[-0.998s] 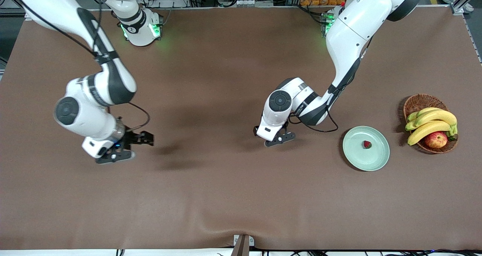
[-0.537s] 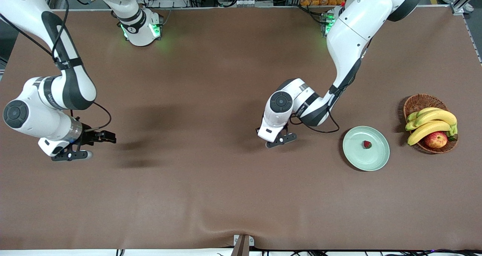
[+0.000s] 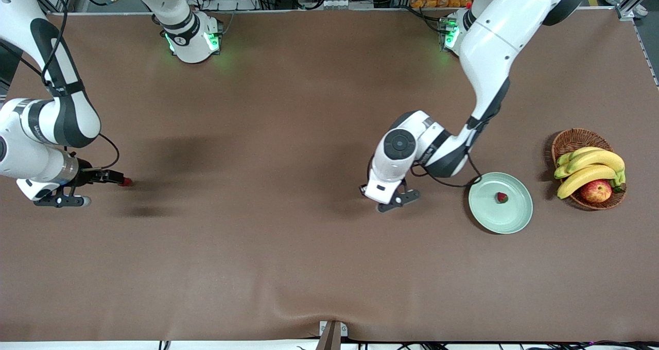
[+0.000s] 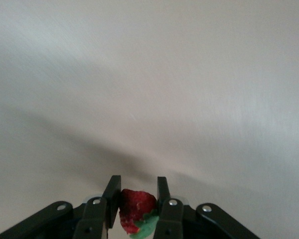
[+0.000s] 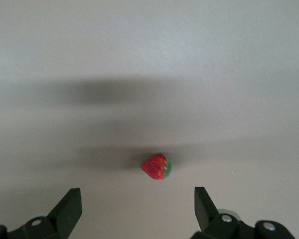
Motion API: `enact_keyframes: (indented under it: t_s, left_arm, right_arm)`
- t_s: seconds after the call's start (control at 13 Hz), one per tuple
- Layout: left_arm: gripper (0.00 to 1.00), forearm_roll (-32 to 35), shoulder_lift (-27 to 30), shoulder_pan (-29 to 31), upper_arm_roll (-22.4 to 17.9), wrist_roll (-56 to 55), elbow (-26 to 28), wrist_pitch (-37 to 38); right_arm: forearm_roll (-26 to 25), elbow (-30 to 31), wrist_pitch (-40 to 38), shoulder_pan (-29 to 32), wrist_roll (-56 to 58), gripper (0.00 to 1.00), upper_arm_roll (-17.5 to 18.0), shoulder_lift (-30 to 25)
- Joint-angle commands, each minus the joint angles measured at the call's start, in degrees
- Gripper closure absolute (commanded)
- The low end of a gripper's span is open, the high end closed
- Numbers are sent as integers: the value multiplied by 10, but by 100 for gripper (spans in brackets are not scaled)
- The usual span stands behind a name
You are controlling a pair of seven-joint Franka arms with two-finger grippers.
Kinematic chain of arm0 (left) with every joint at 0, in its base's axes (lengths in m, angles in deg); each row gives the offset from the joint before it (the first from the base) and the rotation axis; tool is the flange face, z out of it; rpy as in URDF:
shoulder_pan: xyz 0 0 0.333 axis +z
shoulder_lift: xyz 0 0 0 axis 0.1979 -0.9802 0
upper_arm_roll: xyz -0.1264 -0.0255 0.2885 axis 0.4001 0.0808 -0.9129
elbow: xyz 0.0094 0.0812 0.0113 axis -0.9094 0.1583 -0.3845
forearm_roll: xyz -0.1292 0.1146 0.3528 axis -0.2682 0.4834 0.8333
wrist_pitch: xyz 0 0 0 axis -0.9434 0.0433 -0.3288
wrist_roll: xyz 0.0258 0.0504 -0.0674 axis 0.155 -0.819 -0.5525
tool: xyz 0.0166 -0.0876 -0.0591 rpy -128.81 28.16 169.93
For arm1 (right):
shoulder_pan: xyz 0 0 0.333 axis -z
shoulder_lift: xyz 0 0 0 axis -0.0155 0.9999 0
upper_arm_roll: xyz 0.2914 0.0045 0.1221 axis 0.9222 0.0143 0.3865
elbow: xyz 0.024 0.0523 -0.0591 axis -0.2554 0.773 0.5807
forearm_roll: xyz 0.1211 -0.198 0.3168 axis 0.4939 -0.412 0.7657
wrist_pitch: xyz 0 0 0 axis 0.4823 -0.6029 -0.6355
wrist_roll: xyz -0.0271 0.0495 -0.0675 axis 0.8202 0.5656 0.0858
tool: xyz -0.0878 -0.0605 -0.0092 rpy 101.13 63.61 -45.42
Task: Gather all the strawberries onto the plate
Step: 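Carry the strawberry plateward with the left gripper while the right gripper reaches another, then open the left gripper over the plate while the right gripper grasps another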
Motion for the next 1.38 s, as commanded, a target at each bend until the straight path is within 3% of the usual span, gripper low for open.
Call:
enact_keyframes:
  t_s: [0.0,0.23,0.77,0.92,1.07,1.15,1.23,1.3]
  left_arm:
    - [100,13,55,48,2,21,19,47]
    - [100,13,75,139,5,172,28,112]
    - [100,25,56,285,4,391,67,112]
    - [0,26,52,295,4,408,59,110]
    - [0,26,71,294,7,410,55,111]
    - [0,23,80,292,8,410,49,115]
    - [0,20,94,292,20,409,46,119]
    - [0,19,102,294,34,408,45,126]
  right_arm:
    - [-35,29,34,20,5,0,12,9]
    - [-52,51,90,38,53,0,12,29]
    - [-55,51,137,58,116,0,12,77]
    - [-55,51,143,57,115,0,12,83]
    - [-55,50,143,57,114,0,13,85]
    - [-55,50,142,56,113,7,13,85]
    - [-54,51,140,56,113,29,13,85]
    - [-54,51,138,57,113,63,13,85]
